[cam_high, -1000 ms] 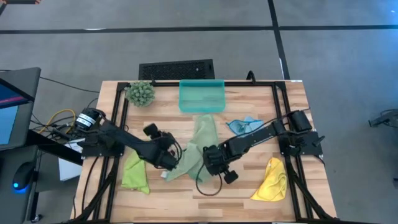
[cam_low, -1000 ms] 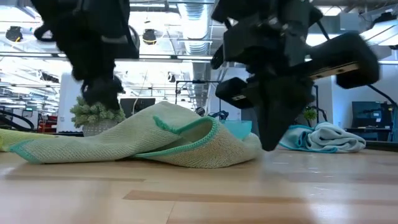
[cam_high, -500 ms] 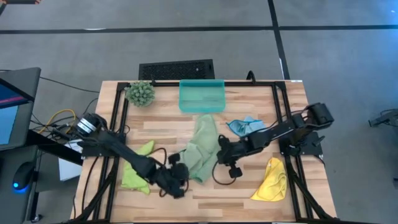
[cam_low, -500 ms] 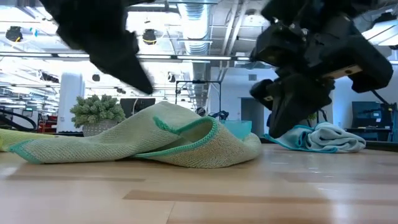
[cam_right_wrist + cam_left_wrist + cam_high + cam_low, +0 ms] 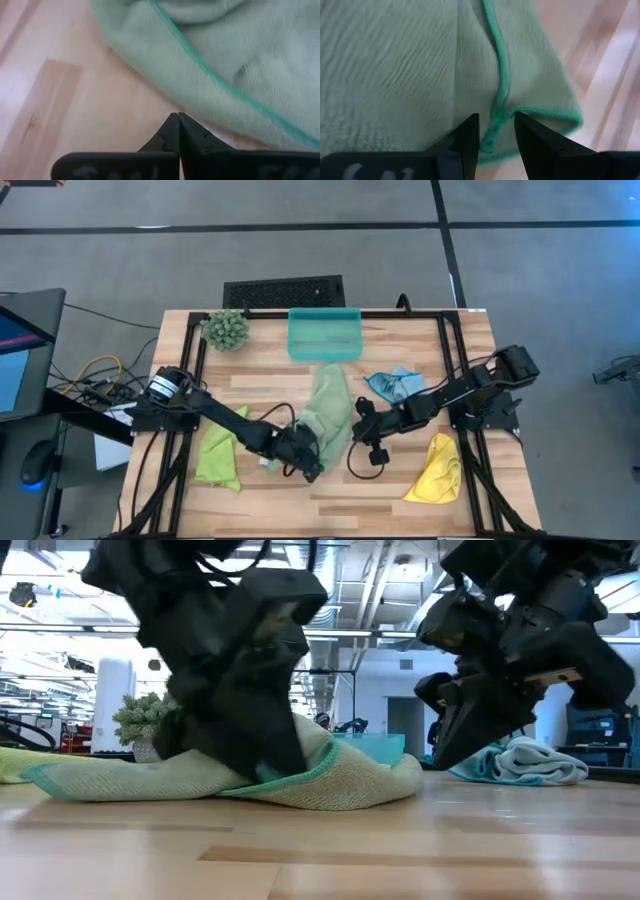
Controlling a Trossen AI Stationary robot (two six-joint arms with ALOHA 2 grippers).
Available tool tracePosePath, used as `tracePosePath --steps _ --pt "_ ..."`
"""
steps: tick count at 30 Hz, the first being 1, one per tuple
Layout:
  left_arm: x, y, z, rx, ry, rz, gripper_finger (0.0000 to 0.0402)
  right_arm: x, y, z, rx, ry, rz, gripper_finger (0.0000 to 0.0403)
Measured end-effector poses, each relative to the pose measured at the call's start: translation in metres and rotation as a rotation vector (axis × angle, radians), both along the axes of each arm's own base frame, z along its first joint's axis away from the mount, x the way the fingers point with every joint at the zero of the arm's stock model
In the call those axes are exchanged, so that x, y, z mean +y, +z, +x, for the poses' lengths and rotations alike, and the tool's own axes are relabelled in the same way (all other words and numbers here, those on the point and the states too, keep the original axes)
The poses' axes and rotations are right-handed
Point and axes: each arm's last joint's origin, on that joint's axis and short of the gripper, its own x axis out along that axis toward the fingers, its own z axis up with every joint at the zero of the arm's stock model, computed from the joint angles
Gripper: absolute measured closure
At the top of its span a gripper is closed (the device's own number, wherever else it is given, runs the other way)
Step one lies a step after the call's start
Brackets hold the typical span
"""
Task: Fold microfiber towels
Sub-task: Fold the green towel
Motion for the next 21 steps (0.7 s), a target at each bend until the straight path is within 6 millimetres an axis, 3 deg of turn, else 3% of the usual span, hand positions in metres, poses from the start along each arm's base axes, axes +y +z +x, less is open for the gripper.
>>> tracePosePath --steps 7,11,17,21 --pt "0.003 0.009 0.012 -0.135 -0.016 -0.022 0.0285 0.002 -0.014 -0.001 0.055 0.003 -0.016 0.0382" --pt "0.006 -0.004 0.014 -0.088 -0.025 -0.04 0.0285 0.004 -0.016 -0.001 0.058 0.009 -0.02 0.0385" --pt "-0.001 -0.02 0.029 -0.189 -0.115 -0.143 0.0286 0.003 -0.012 -0.002 0.056 0.011 -0.015 0.0382" --pt "0.0 -0.021 0.03 -0.198 -0.142 -0.113 0.0319 0.003 -0.01 -0.004 0.062 0.013 -0.014 0.0386"
